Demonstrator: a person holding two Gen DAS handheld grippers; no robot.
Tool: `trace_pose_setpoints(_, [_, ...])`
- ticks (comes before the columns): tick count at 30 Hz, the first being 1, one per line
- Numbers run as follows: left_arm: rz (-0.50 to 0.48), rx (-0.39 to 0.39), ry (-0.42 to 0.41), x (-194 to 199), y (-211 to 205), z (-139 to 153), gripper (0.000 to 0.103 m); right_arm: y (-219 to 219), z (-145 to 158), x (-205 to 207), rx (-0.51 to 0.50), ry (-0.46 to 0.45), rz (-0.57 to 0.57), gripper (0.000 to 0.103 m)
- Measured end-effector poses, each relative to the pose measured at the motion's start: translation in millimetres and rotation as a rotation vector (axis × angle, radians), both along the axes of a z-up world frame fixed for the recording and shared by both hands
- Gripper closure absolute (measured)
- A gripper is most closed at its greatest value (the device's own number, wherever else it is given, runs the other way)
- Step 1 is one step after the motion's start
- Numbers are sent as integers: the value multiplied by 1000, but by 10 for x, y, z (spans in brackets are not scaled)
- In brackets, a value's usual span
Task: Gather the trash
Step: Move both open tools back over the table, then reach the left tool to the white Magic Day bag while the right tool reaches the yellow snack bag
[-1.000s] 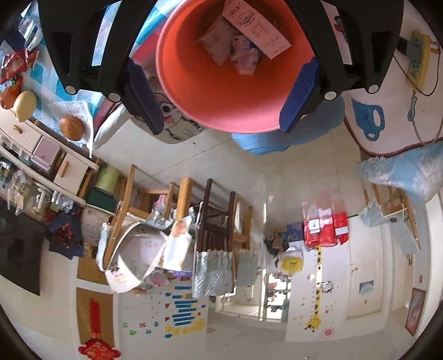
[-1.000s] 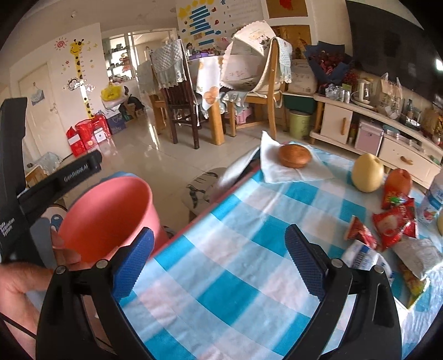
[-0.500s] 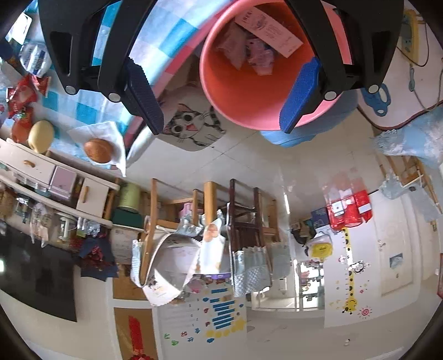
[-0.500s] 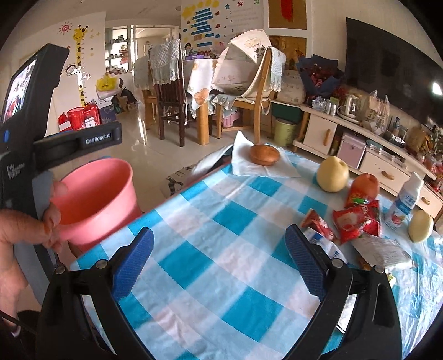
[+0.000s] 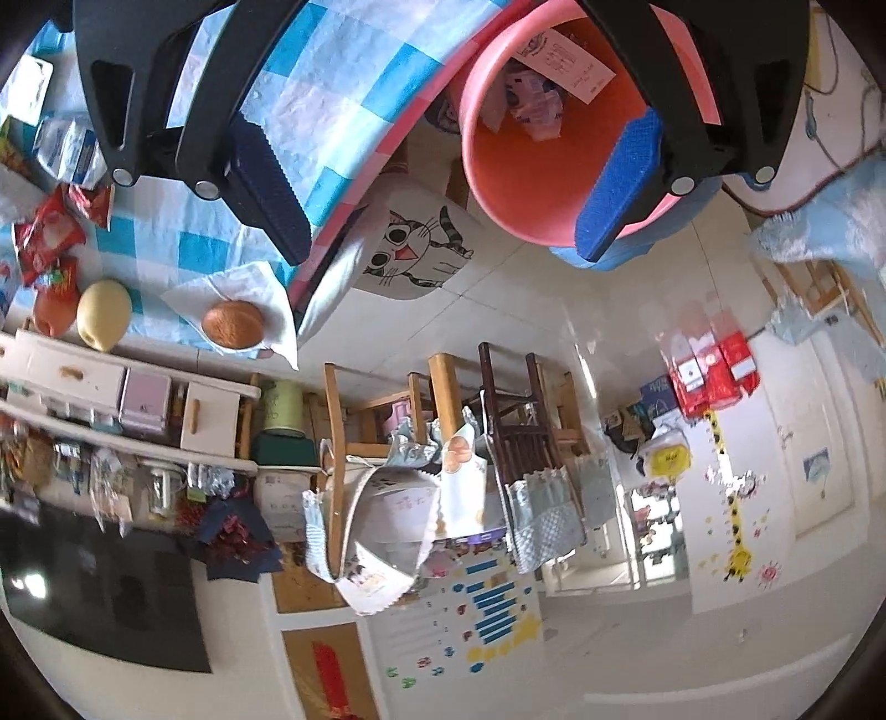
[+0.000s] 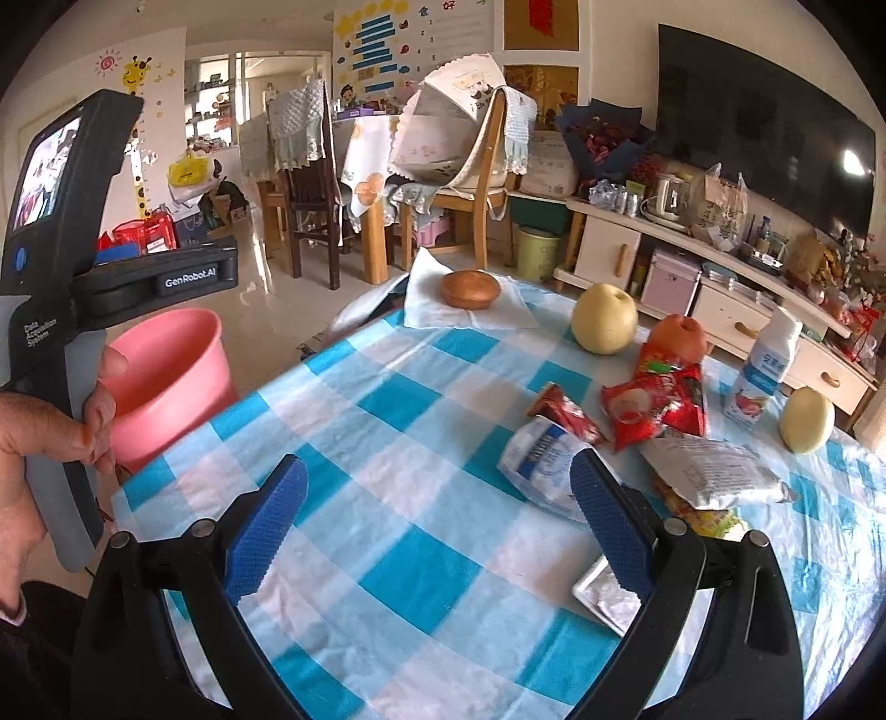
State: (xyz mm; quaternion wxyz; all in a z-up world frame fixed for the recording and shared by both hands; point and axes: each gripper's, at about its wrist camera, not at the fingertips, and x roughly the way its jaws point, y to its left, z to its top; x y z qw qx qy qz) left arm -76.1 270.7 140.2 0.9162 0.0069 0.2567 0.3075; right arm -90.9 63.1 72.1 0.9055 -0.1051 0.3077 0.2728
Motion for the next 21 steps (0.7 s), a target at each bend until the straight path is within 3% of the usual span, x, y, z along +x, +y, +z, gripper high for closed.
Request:
trace_pose_setpoints(14, [-85, 75, 23, 88, -443, -32, 7, -441, 19, -10, -5, -13, -36, 7])
trace_pose_setpoints(21, [-143, 65, 34, 173, -607, -50, 7, -681, -68, 23, 15, 1, -66, 6])
